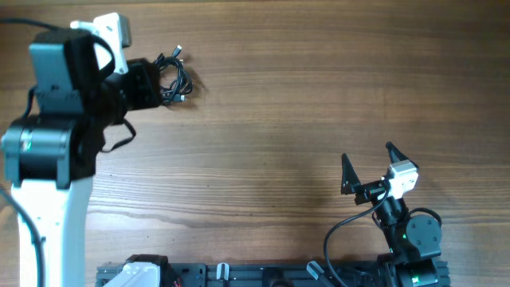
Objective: Untangle cables
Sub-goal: 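Move the left gripper over the tangled black cable bundle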
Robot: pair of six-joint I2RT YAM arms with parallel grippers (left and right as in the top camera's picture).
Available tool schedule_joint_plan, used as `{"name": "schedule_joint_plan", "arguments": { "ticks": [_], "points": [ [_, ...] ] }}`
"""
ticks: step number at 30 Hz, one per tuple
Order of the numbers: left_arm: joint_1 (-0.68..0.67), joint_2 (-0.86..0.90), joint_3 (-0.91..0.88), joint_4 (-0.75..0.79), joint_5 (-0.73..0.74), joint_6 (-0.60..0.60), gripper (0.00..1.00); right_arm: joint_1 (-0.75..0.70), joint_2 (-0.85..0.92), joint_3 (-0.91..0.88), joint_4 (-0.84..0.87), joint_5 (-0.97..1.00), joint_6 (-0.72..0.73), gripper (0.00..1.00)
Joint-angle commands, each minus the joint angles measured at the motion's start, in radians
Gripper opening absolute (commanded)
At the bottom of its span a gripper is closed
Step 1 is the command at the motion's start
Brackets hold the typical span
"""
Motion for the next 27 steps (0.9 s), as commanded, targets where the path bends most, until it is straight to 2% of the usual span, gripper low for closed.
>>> {"name": "schedule_joint_plan", "arguments": {
  "ticks": [1,3,5,7,8,11,12,14,15,16,25,27],
  "points": [
    [-0.005,0.094,0.013,0.004,-0.134,-0.104,0.04,-0.004,-0.007,-0.001,0.003,0.014,-0.009,1.0],
    [-0.005,0.13,0.013,0.0,-0.138,-0.103,0.05,-0.004,-0.007,-0.001,0.003,0.014,-0.009,1.0],
    [-0.005,0.159,0.013,-0.013,-0.139,-0.103,0.1,-0.004,-0.007,-0.001,0.003,0.014,-0.008,1.0],
    [-0.005,0.18,0.013,-0.001,-0.159,-0.095,0.04,-0.004,-0.007,-0.001,0.003,0.013,-0.009,1.0],
    [-0.005,0.214,0.011,0.019,-0.201,-0.094,0.04,-0.004,-0.007,-0.001,0.003,0.014,-0.008,1.0],
    [-0.005,0.27,0.011,0.022,-0.203,-0.094,0.08,-0.004,-0.007,-0.001,0.003,0.014,-0.008,1.0],
    [-0.005,0.311,0.011,0.023,-0.203,-0.093,0.17,-0.004,-0.007,-0.001,0.003,0.014,-0.009,1.0],
    [-0.005,0.376,0.011,0.027,-0.204,-0.091,0.25,-0.004,-0.007,-0.001,0.003,0.014,-0.009,0.99],
    [-0.005,0.403,0.011,0.034,-0.204,-0.091,0.34,-0.004,-0.007,-0.001,0.003,0.014,-0.009,1.0],
    [-0.005,0.432,0.011,0.041,-0.204,-0.091,0.38,-0.004,-0.007,-0.001,0.003,0.014,-0.009,1.0],
    [-0.006,0.615,0.011,0.138,-0.207,-0.09,0.41,-0.004,-0.007,-0.001,0.003,0.014,-0.009,1.0],
    [-0.006,0.654,0.011,0.15,-0.207,-0.039,0.4,-0.004,-0.007,-0.001,0.003,0.014,-0.008,1.0]
  ]
}}
